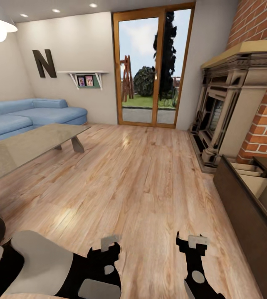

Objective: Place each of the two pumpkins and all three candles from the living room inside a cabinet in the living room (use any cabinet), then make sure every cabinet is closed, and position the cauldron so it is next to a table in the living room.

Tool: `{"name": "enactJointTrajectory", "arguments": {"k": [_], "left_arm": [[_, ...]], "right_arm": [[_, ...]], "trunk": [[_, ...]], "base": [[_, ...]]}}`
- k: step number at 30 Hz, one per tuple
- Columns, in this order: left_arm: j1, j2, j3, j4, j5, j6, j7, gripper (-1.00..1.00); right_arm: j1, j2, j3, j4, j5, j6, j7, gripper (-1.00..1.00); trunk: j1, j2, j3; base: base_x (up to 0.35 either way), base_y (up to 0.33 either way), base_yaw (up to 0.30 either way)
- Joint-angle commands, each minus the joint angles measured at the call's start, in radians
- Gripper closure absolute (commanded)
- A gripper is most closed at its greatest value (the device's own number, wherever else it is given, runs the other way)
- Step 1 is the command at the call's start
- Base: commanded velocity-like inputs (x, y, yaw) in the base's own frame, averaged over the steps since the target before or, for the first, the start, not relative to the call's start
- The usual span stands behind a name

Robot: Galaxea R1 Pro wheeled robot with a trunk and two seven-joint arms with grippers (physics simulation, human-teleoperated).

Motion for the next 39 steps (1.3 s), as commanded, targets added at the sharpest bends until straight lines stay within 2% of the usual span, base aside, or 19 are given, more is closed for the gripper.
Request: {"name": "enactJointTrajectory", "arguments": {"k": [1, 2, 4, 6, 7, 8, 9, 10, 13, 14, 21, 39], "left_arm": [[0.004, 0.002, -0.039, 0.026, 0.015, -0.046, -0.001, -1.0], [0.006, 0.003, -0.047, 0.036, 0.023, -0.056, -0.003, -1.0], [0.02, 0.004, -0.067, 0.087, 0.069, -0.08, -0.04, -1.0], [0.053, 0.014, -0.077, 0.205, 0.174, -0.089, -0.244, -1.0], [0.059, 0.02, -0.079, 0.23, 0.2, -0.089, -0.292, -1.0], [0.072, 0.037, -0.083, 0.283, 0.284, -0.081, -0.43, -1.0], [0.075, 0.043, -0.084, 0.295, 0.312, -0.075, -0.473, -1.0], [0.08, 0.053, -0.086, 0.312, 0.363, -0.062, -0.548, -1.0], [0.085, 0.072, -0.095, 0.333, 0.443, -0.034, -0.659, -1.0], [0.087, 0.079, -0.106, 0.339, 0.467, -0.026, -0.693, -1.0], [0.088, 0.083, -0.119, 0.343, 0.481, -0.017, -0.717, -1.0], [0.09, 0.082, -0.126, 0.339, 0.481, -0.017, -0.718, -1.0]], "right_arm": [[-0.001, 0.001, 0.003, 0.038, 0.009, -0.019, -0.009, -1.0], [-0.001, 0.001, 0.003, 0.052, 0.009, -0.026, -0.009, -1.0], [-0.001, 0.001, 0.004, 0.111, 0.008, -0.066, -0.008, -1.0], [-0.001, 0.0, 0.004, 0.202, 0.007, -0.166, -0.007, -1.0], [-0.001, 0.0, 0.004, 0.217, 0.007, -0.182, -0.007, -1.0], [-0.001, 0.0, 0.004, 0.253, 0.007, -0.22, -0.007, -1.0], [-0.001, 0.001, 0.004, 0.263, 0.007, -0.23, -0.007, -1.0], [-0.001, 0.001, 0.004, 0.283, 0.007, -0.25, -0.007, -1.0], [-0.001, 0.002, 0.005, 0.331, 0.008, -0.306, -0.008, -1.0], [-0.001, 0.007, 0.005, 0.364, 0.008, -0.35, -0.008, -1.0], [-0.001, 0.022, 0.004, 0.419, 0.008, -0.416, -0.008, -1.0], [-0.001, 0.022, 0.006, 0.438, 0.008, -0.429, -0.005, -1.0]], "trunk": [[-0.001, 0.0, 0.003], [-0.001, 0.0, 0.007], [-0.002, 0.001, 0.015], [-0.003, 0.001, 0.022], [-0.003, 0.001, 0.026], [-0.004, 0.002, 0.03], [-0.004, 0.002, 0.034], [-0.005, 0.002, 0.038], [-0.006, 0.003, 0.049], [-0.006, 0.003, 0.053], [-0.019, 0.024, 0.075], [-0.019, 0.024, 0.089]], "base": [[0.0, 0.0, 0.0], [0.0, 0.0, 0.0], [0.0, 0.0, 0.0], [0.0, 0.0, 0.0], [0.0, 0.0, 0.0], [0.0, 0.0, 0.0], [0.0, 0.0, 0.0], [0.0, 0.0, 0.0], [0.0, 0.0, 0.0], [0.0, 0.0, 0.0], [0.0, 0.0, -0.004], [0.028, 0.019, -0.182]]}}
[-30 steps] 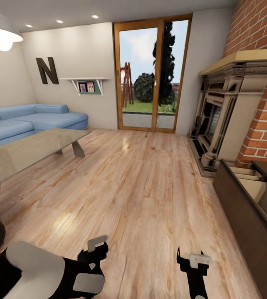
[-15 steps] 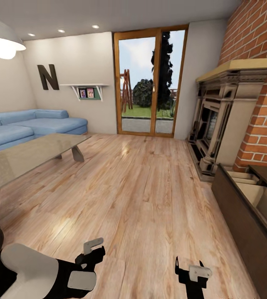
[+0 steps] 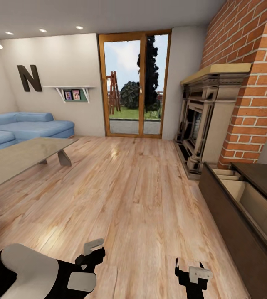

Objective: Place each of the two pumpkins and all three candles from the living room inside a cabinet in the living room (use any cabinet), then make sure every cabinet is closed, and position the cauldron so it is next to a table in the living room.

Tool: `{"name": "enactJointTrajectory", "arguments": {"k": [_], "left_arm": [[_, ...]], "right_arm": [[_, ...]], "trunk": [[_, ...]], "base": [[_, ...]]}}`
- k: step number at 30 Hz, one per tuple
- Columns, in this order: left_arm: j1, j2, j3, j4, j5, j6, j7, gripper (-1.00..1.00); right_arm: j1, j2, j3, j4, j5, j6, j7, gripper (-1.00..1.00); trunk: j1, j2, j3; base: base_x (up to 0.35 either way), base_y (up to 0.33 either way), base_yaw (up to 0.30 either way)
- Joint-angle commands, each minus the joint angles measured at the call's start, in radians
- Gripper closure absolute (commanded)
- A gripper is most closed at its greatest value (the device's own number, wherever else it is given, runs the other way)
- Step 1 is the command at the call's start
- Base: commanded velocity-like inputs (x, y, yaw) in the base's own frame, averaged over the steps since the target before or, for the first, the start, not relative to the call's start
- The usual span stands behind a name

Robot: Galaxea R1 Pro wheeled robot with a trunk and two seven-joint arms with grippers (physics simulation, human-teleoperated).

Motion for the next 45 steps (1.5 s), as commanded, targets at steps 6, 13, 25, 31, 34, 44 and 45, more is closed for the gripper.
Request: {"name": "enactJointTrajectory", "arguments": {"k": [6, 13, 25, 31, 34, 44, 45], "left_arm": [[0.014, 0.001, -0.003, 0.011, 0.001, 0.03, -0.003, -1.0], [0.06, -0.001, 0.0, 0.216, 0.001, 0.284, -0.173, -1.0], [0.119, -0.012, 0.02, 0.405, 0.001, 0.391, -0.373, -1.0], [0.12, -0.017, 0.022, 0.406, 0.001, 0.381, -0.374, -1.0], [0.12, -0.017, 0.022, 0.406, 0.001, 0.381, -0.374, -1.0], [0.12, -0.017, 0.022, 0.407, 0.001, 0.38, -0.374, -1.0], [0.12, -0.017, 0.022, 0.407, 0.001, 0.381, -0.374, -1.0]], "right_arm": [[-0.001, 0.001, 0.003, 0.003, 0.009, 0.001, -0.01, -1.0], [-0.001, 0.001, 0.004, 0.006, 0.009, 0.003, -0.01, -1.0], [-0.001, 0.001, 0.009, 0.039, 0.009, 0.003, 0.0, -1.0], [-0.001, 0.021, 0.007, 0.043, 0.01, 0.003, 0.0, -1.0], [-0.001, 0.021, 0.007, 0.043, 0.01, 0.003, 0.0, -1.0], [-0.001, 0.021, 0.008, 0.043, 0.011, 0.003, 0.002, -1.0], [-0.001, 0.021, 0.008, 0.043, 0.011, 0.003, 0.002, -1.0]], "trunk": [[0.0, 0.0, 0.0], [0.0, 0.0, 0.0], [0.0, 0.0, -0.001], [0.0, 0.0, -0.001], [0.0, 0.0, -0.001], [0.0, 0.0, 0.002], [0.0, 0.0, 0.003]], "base": [[0.235, 0.174, -0.254], [0.264, 0.195, -0.239], [0.272, 0.225, -0.26], [0.273, 0.232, -0.036], [0.273, 0.232, -0.001], [0.273, 0.231, -0.122], [0.273, 0.231, -0.219]]}}
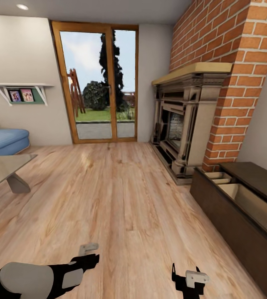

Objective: Place each of the two pumpkins and all three candles from the living room inside a cabinet in the living room (use any cabinet), then make sure every cabinet is closed, and position the cauldron so it is next to a table in the living room.

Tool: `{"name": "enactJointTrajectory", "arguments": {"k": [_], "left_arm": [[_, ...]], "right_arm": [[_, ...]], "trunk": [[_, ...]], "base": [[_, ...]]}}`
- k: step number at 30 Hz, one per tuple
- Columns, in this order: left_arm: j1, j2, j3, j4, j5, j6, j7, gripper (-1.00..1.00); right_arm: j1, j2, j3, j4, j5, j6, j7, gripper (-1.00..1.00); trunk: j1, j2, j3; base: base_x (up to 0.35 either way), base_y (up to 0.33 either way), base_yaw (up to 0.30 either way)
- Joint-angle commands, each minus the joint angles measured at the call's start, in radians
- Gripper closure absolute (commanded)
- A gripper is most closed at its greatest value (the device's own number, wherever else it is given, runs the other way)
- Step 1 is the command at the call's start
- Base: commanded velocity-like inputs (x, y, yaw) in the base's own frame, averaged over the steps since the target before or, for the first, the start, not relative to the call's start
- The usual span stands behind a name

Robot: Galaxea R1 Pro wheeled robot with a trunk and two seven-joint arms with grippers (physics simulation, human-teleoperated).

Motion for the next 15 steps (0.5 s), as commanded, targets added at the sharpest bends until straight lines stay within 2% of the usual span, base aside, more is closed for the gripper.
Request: {"name": "enactJointTrajectory", "arguments": {"k": [1, 15], "left_arm": [[-0.002, 0.0, -0.008, -0.005, 0.006, -0.008, 0.003, -1.0], [-0.002, -0.001, -0.008, -0.005, 0.006, -0.008, 0.003, -1.0]], "right_arm": [[-0.001, 0.0, 0.004, 0.001, 0.009, 0.0, -0.01, -1.0], [-0.001, 0.004, 0.005, 0.005, 0.007, 0.002, -0.012, -1.0]], "trunk": [[0.0, 0.0, 0.0], [0.0, 0.0, 0.004]], "base": [[0.273, 0.231, -0.225], [0.275, 0.228, -0.242]]}}
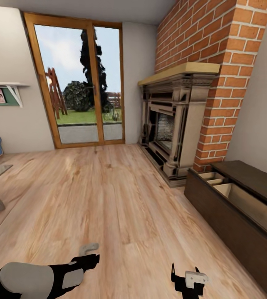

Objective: Place each of the two pumpkins and all three candles from the living room inside a cabinet in the living room (use any cabinet), then make sure every cabinet is closed, and position the cauldron so it is next to a table in the living room.

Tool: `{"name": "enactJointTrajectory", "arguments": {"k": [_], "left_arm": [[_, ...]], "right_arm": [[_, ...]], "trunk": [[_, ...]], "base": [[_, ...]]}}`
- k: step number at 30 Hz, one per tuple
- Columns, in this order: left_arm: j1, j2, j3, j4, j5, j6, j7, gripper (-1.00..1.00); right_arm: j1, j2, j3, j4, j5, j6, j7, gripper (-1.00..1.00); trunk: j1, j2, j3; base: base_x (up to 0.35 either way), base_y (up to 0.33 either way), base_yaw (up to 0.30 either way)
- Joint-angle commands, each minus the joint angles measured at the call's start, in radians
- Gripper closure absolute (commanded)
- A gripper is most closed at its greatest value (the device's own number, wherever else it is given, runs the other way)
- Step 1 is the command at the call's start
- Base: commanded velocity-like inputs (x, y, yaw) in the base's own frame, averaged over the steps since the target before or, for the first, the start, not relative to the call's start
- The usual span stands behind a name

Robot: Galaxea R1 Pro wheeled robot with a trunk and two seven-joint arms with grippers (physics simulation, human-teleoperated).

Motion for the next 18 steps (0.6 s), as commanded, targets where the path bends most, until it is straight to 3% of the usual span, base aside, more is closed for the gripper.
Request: {"name": "enactJointTrajectory", "arguments": {"k": [1, 6, 9, 11, 15, 18], "left_arm": [[-0.002, 0.0, -0.008, -0.004, 0.006, -0.008, 0.003, -1.0], [-0.001, 0.0, -0.008, -0.005, 0.006, -0.008, 0.005, -1.0], [0.035, 0.0, -0.008, -0.006, 0.006, -0.023, 0.004, -1.0], [0.082, 0.0, -0.008, -0.005, 0.006, -0.088, 0.004, -1.0], [0.189, 0.001, -0.009, -0.005, 0.006, -0.326, 0.006, -1.0], [0.231, 0.003, -0.009, -0.004, 0.006, -0.399, 0.007, -1.0]], "right_arm": [[-0.001, 0.002, 0.003, 0.001, 0.008, 0.0, -0.01, -1.0], [-0.001, 0.01, -0.001, 0.0, 0.007, 0.0, -0.012, -1.0], [-0.001, 0.012, -0.005, 0.009, 0.007, 0.0, -0.012, -1.0], [-0.001, 0.013, -0.006, 0.045, 0.007, -0.003, -0.011, -1.0], [-0.001, 0.009, -0.007, 0.102, 0.007, -0.049, -0.011, -1.0], [-0.001, 0.007, -0.004, 0.133, 0.01, -0.103, -0.01, -1.0]], "trunk": [[0.0, 0.0, -0.002], [0.0, 0.0, -0.005], [0.0, 0.0, -0.007], [0.0, 0.0, -0.008], [0.0, 0.0, -0.01], [0.0, 0.0, -0.01]], "base": [[0.279, 0.223, -0.248], [0.214, 0.153, -0.245], [0.051, 0.032, -0.244], [0.016, 0.01, -0.244], [0.005, 0.003, -0.241], [0.001, 0.001, -0.196]]}}
